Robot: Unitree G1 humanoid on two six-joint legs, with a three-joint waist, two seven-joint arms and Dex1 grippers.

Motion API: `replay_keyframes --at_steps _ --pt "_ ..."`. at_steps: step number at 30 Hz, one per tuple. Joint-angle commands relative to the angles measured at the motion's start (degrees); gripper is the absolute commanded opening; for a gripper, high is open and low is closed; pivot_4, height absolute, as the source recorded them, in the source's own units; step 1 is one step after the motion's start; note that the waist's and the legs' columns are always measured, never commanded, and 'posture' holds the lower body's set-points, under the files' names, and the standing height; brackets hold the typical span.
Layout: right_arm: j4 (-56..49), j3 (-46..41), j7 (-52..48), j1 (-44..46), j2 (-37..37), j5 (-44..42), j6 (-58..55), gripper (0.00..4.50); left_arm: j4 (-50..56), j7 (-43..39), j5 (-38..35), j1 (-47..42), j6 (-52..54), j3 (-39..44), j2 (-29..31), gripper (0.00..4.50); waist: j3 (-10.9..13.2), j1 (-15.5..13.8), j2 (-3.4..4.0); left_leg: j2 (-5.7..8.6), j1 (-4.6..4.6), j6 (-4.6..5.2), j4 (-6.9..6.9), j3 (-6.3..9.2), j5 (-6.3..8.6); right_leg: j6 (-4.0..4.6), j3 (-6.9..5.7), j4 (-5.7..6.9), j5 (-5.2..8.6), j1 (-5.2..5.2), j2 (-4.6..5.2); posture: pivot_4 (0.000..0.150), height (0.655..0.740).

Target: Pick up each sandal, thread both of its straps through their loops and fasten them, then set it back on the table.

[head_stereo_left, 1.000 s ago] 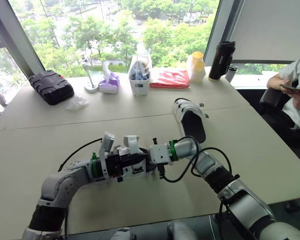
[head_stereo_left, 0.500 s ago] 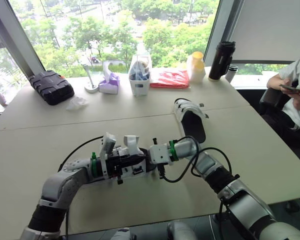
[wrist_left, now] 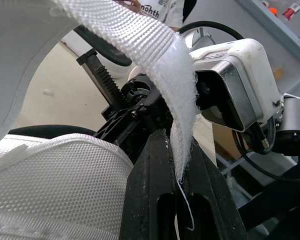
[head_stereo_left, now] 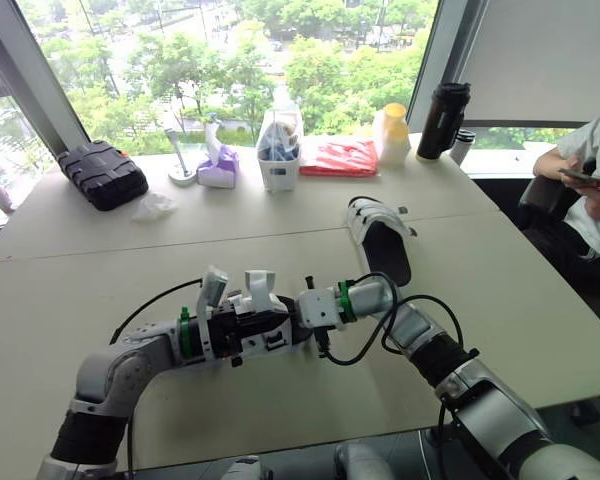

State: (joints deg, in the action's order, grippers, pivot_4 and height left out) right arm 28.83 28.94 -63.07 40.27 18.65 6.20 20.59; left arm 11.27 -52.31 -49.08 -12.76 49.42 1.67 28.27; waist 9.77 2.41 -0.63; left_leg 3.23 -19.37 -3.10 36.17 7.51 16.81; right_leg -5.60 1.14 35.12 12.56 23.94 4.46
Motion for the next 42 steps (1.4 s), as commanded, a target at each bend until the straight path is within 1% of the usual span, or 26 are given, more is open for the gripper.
replay_keyframes --at_steps 1,5,11,19,23,26,27,30,32,36,42 --pt "2.6 2.1 -0.1 -2.0 0.8 3.8 -1.9 0.0 1.9 -0.1 -2.1 0.9 3.7 -0.8 0.8 0.08 0.0 0.0 0.0 0.0 0.0 0.0 0.0 0.0 0.0 0.0 0.0 0.0 0.0 0.0 0.0 0.15 0.74" --pt "2.5 2.1 0.0 -2.0 0.7 3.8 -1.9 0.0 2.3 0.3 -1.5 1.2 3.8 -1.4 0.7 0.08 0.0 0.0 0.0 0.01 0.0 0.0 0.0 0.0 0.0 0.01 0.0 0.0 0.01 0.0 0.0 0.15 0.74" --pt "2.5 2.1 -0.1 -2.0 0.9 3.7 -1.8 0.0 2.5 0.9 2.4 1.4 -0.4 -2.6 0.0 0.08 0.0 -0.1 0.0 0.01 0.0 0.0 0.0 0.0 0.0 0.02 0.01 0.0 0.01 0.0 0.0 0.15 0.74" --pt "2.7 2.1 -0.2 -1.8 0.8 3.8 -1.8 0.0 0.5 0.7 3.3 0.3 -2.0 -2.2 -0.8 0.08 0.0 -0.2 0.0 0.01 0.0 0.0 0.02 0.0 0.0 0.02 0.0 0.0 0.01 -0.02 0.01 0.15 0.74" --pt "2.7 2.0 -0.2 -1.8 0.8 3.8 -1.8 0.0 -1.1 0.8 2.5 -0.5 -2.4 -0.2 -0.9 0.08 0.0 -0.2 0.0 0.01 0.01 0.0 0.03 0.01 0.0 0.02 0.0 0.0 0.01 -0.03 0.01 0.15 0.74" --pt "2.6 2.1 -0.2 -2.1 0.9 3.9 -1.8 0.0 -1.7 0.9 1.9 -1.1 -2.1 1.2 -0.5 0.89 0.0 -0.2 -0.01 0.01 0.01 0.0 0.04 0.01 0.0 0.02 -0.01 0.0 0.02 -0.04 0.0 0.15 0.74" --pt "2.6 2.1 -0.2 -2.1 0.8 3.9 -1.9 0.0 -1.6 1.2 2.5 -1.2 -2.6 1.2 -0.5 1.35 0.0 -0.1 -0.01 0.01 0.01 0.0 0.03 0.01 0.0 0.02 -0.02 0.0 0.02 -0.03 0.0 0.15 0.74" --pt "2.7 2.2 -0.1 -1.9 0.7 4.0 -1.9 0.0 -0.6 1.6 -0.2 -1.2 -0.5 2.9 -0.7 2.74 0.0 -0.1 -0.01 0.01 0.01 0.0 0.02 0.02 0.0 0.02 -0.01 0.0 0.01 -0.03 0.0 0.15 0.74" --pt "2.9 2.2 0.0 -1.8 0.6 4.0 -1.8 0.0 -0.8 2.1 -1.7 -1.4 0.4 3.8 -0.8 2.74 0.0 -0.1 -0.01 0.0 0.01 0.0 0.03 0.04 0.0 0.02 -0.02 0.0 0.01 -0.03 0.0 0.15 0.74" --pt "3.0 2.2 0.1 -1.7 0.6 4.0 -1.8 0.0 -1.1 2.9 -2.1 -1.7 0.1 4.4 -1.3 2.74 0.0 -0.1 -0.02 0.0 0.0 0.0 0.02 0.05 0.0 0.02 -0.02 0.0 0.01 -0.03 0.0 0.15 0.74" --pt "3.0 2.2 0.1 -1.6 0.6 4.0 -1.8 0.0 -0.5 0.5 -0.9 -0.8 1.3 1.3 1.0 2.74 0.0 0.0 -0.02 0.01 0.0 0.0 0.02 0.04 0.0 0.02 -0.02 0.0 0.01 -0.02 -0.01 0.15 0.74"
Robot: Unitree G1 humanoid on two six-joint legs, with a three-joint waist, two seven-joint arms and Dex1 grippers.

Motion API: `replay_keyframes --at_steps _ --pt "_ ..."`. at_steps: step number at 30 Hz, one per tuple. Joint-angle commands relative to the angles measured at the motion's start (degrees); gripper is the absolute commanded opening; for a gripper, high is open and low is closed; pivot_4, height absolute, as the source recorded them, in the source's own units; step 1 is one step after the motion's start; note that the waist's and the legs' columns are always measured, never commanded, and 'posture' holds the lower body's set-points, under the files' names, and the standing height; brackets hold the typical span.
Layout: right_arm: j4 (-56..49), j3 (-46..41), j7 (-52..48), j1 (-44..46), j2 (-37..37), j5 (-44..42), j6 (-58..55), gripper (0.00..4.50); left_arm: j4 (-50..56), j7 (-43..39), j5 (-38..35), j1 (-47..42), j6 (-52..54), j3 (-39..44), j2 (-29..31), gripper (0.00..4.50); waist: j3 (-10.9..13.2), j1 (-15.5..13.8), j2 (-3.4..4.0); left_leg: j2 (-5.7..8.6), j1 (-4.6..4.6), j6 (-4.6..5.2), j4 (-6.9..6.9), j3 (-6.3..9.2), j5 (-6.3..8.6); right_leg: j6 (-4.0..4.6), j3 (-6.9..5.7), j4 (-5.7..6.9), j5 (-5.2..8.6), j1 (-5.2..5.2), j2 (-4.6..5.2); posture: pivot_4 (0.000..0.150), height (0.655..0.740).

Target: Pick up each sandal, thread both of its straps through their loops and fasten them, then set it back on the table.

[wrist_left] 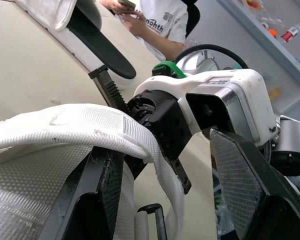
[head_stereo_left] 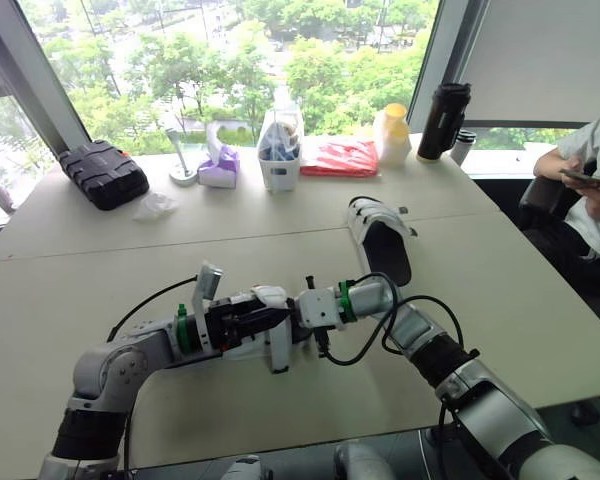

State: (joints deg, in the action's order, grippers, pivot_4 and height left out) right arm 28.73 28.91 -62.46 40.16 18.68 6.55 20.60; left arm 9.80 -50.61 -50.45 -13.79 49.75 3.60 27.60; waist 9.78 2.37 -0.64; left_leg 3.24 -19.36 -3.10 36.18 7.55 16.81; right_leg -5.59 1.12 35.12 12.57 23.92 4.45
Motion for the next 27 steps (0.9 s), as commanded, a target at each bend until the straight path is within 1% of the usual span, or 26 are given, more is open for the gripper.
replay_keyframes --at_steps 1,3,5,7,22,25,27 --pt "3.2 2.2 -0.5 -1.5 0.6 3.7 -1.8 0.0 1.2 -1.4 0.8 0.5 1.0 -1.4 2.0 2.74 0.0 0.0 0.0 0.0 0.0 0.0 0.0 0.0 0.0 0.0 0.0 0.0 0.0 0.0 0.0 0.15 0.74" --pt "3.2 2.2 -0.5 -1.5 0.5 3.7 -1.8 0.0 1.4 -1.5 1.1 0.8 0.9 -2.0 2.3 2.74 0.0 0.0 0.0 0.0 0.0 0.0 -0.01 0.0 0.0 0.0 0.0 0.0 0.0 0.0 0.0 0.15 0.74" --pt "3.3 2.2 -0.5 -1.5 0.5 3.6 -1.8 0.0 1.5 -2.3 4.2 1.2 -0.8 -4.6 3.0 2.74 0.0 0.0 0.0 0.0 0.0 0.0 -0.01 -0.01 0.0 0.0 0.0 0.0 0.0 0.0 0.0 0.15 0.74" --pt "3.1 2.2 -0.5 -1.5 0.5 3.6 -1.9 0.0 1.7 -3.2 5.2 1.9 -1.5 -6.0 3.1 2.74 0.0 0.0 0.01 0.0 0.01 0.0 -0.01 -0.01 0.0 0.0 0.01 0.0 0.0 0.0 0.0 0.15 0.74" --pt "3.0 2.2 -0.3 -1.6 0.5 3.7 -1.8 0.0 2.0 -6.8 11.0 3.9 -6.6 -9.6 4.9 2.74 0.0 0.0 0.02 -0.02 0.01 0.0 -0.02 -0.01 0.0 0.01 0.01 -0.01 0.01 0.0 0.0 0.15 0.74" --pt "3.0 2.3 -0.3 -1.7 0.5 3.7 -1.8 0.0 1.9 -7.3 11.5 4.1 -7.1 -9.8 5.0 1.93 0.0 0.0 0.02 -0.02 0.01 0.0 -0.03 -0.01 0.0 0.01 0.01 -0.01 0.01 0.0 0.01 0.15 0.74" --pt "3.0 2.3 -0.3 -1.7 0.5 3.7 -1.8 0.0 2.1 -7.9 11.9 4.4 -7.5 -10.1 5.2 0.95 0.0 0.0 0.02 -0.02 0.01 0.0 -0.03 -0.01 0.0 0.01 0.01 -0.01 0.01 0.0 0.01 0.15 0.74"
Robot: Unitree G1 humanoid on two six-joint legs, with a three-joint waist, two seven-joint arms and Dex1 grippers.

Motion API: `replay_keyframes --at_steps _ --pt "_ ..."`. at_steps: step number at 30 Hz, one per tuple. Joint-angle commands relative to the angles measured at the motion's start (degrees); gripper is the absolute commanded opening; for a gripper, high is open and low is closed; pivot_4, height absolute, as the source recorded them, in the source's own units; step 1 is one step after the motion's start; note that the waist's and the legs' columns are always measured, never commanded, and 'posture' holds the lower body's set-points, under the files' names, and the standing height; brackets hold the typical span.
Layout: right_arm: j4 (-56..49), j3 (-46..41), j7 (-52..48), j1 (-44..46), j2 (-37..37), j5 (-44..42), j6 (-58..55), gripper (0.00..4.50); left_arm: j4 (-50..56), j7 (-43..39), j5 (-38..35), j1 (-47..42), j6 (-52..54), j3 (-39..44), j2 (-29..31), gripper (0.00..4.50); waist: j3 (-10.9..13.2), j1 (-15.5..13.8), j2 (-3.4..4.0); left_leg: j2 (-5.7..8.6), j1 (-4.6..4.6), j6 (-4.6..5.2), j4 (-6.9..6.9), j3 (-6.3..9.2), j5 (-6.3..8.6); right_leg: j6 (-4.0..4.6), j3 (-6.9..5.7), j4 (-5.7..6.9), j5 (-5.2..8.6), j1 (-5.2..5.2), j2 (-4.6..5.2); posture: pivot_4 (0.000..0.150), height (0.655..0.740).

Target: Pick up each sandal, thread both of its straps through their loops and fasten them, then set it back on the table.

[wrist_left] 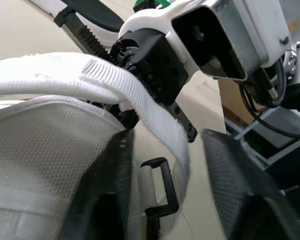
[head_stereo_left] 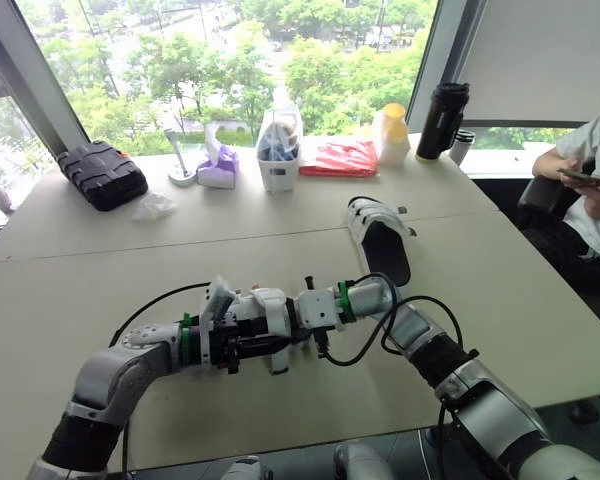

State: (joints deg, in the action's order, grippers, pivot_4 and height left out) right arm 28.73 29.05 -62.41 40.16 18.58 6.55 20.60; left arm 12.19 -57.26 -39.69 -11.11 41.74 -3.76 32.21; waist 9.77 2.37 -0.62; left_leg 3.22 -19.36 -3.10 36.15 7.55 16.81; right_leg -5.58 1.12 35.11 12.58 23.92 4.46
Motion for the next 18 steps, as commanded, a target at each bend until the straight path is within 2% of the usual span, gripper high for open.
replay_keyframes --at_steps 1,2,6,12,18 --pt "2.9 2.1 -0.3 -1.7 0.6 3.7 -1.9 0.0 -0.2 -1.5 1.3 1.8 0.4 -2.8 0.6 0.45 0.0 0.0 0.0 0.0 0.0 0.0 0.0 0.0 0.0 0.0 0.0 0.0 0.0 0.0 0.0 0.15 0.74" --pt "3.0 2.1 -0.3 -1.7 0.7 3.7 -1.8 0.0 -0.1 -1.6 1.3 1.9 0.4 -2.8 0.6 0.07 0.0 0.0 0.01 0.0 0.0 0.0 0.0 0.0 0.0 0.0 0.0 0.0 0.0 0.0 0.0 0.15 0.74" --pt "2.9 2.1 -0.4 -1.8 0.8 3.8 -1.8 0.0 0.2 -2.1 0.8 2.1 0.5 -2.2 0.6 0.07 0.0 0.0 0.01 -0.01 0.0 0.0 0.0 0.0 0.0 0.0 0.0 0.0 0.0 0.0 0.01 0.15 0.74" --pt "2.9 2.1 -0.4 -1.8 0.8 3.8 -1.9 0.0 -1.7 2.8 -10.3 -1.4 7.8 7.8 -3.2 0.07 0.0 0.0 -0.02 -0.02 -0.01 0.0 0.01 0.03 0.0 -0.01 -0.01 0.0 0.0 0.0 0.01 0.15 0.74" --pt "3.2 2.3 -0.3 -1.7 0.5 3.9 -1.8 0.0 -5.6 5.8 -14.3 -5.7 11.3 12.4 -4.2 0.07 0.0 0.0 -0.03 0.01 -0.02 0.0 0.02 0.05 0.0 -0.03 -0.04 0.0 -0.01 0.01 0.0 0.15 0.74"
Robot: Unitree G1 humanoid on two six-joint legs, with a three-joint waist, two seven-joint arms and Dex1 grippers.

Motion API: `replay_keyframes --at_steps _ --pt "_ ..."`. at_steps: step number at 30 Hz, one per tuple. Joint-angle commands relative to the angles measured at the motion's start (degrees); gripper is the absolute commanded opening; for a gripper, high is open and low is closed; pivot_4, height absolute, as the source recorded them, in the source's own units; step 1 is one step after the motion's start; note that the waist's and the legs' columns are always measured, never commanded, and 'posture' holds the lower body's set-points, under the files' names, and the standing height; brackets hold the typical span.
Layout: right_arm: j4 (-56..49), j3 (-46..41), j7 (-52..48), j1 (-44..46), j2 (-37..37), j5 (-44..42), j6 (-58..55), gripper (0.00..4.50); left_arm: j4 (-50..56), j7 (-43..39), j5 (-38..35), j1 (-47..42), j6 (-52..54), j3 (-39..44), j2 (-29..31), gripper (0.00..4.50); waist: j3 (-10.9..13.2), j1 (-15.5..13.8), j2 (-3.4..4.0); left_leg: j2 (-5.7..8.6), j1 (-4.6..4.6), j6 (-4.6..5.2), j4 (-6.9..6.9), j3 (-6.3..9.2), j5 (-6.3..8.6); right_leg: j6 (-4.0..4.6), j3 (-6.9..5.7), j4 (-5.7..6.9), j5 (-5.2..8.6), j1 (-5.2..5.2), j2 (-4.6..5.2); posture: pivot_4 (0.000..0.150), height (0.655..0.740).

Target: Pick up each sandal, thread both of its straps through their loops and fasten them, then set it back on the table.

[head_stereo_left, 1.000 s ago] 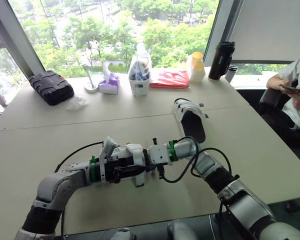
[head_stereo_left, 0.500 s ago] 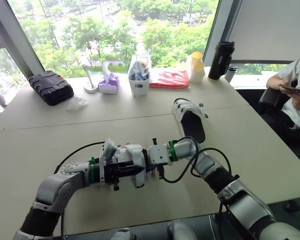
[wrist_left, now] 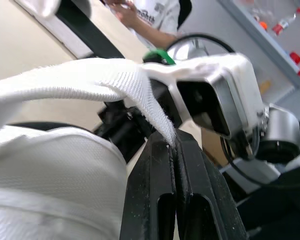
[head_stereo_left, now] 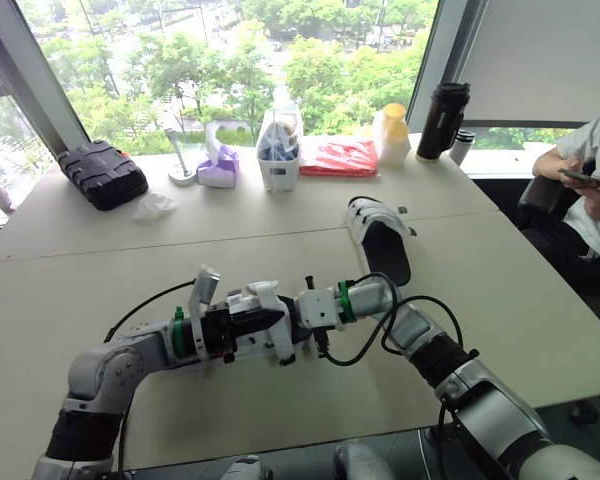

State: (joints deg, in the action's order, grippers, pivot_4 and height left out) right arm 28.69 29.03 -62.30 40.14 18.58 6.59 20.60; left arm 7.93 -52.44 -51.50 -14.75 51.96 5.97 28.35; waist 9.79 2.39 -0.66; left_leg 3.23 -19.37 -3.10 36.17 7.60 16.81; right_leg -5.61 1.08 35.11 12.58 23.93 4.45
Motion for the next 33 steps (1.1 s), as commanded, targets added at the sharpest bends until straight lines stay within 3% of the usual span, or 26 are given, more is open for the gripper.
replay_keyframes --at_steps 1,13,27,33 --pt "3.3 2.3 -0.3 -1.6 0.4 3.9 -1.8 0.0 -1.9 1.2 -2.5 -2.5 1.2 2.9 -0.4 0.07 0.0 0.0 -0.01 0.01 0.0 0.0 0.0 0.0 0.0 0.0 0.0 0.0 0.0 0.0 0.0 0.15 0.74" --pt "2.6 2.4 -0.4 -2.0 0.8 4.0 -2.1 0.0 -8.4 -1.6 -0.8 -6.7 1.2 2.4 1.1 0.07 0.0 0.1 -0.02 0.03 -0.01 0.0 -0.01 -0.02 0.0 0.0 0.0 0.0 -0.01 0.03 -0.01 0.15 0.74" --pt "2.2 2.4 -0.1 -2.4 0.9 4.2 -2.3 0.0 -8.7 -4.9 -2.9 -6.7 6.4 2.7 2.5 0.07 0.0 0.1 -0.03 0.02 -0.02 -0.01 -0.03 -0.01 0.0 -0.01 0.0 0.0 -0.01 0.05 -0.01 0.15 0.74" --pt "2.0 2.5 -0.1 -2.5 0.8 4.1 -2.3 0.0 -8.4 -6.9 1.0 -6.3 3.5 0.1 3.9 0.07 0.0 0.1 -0.03 0.02 -0.02 -0.01 -0.04 -0.01 0.0 0.0 0.0 0.0 -0.01 0.05 -0.01 0.15 0.74"
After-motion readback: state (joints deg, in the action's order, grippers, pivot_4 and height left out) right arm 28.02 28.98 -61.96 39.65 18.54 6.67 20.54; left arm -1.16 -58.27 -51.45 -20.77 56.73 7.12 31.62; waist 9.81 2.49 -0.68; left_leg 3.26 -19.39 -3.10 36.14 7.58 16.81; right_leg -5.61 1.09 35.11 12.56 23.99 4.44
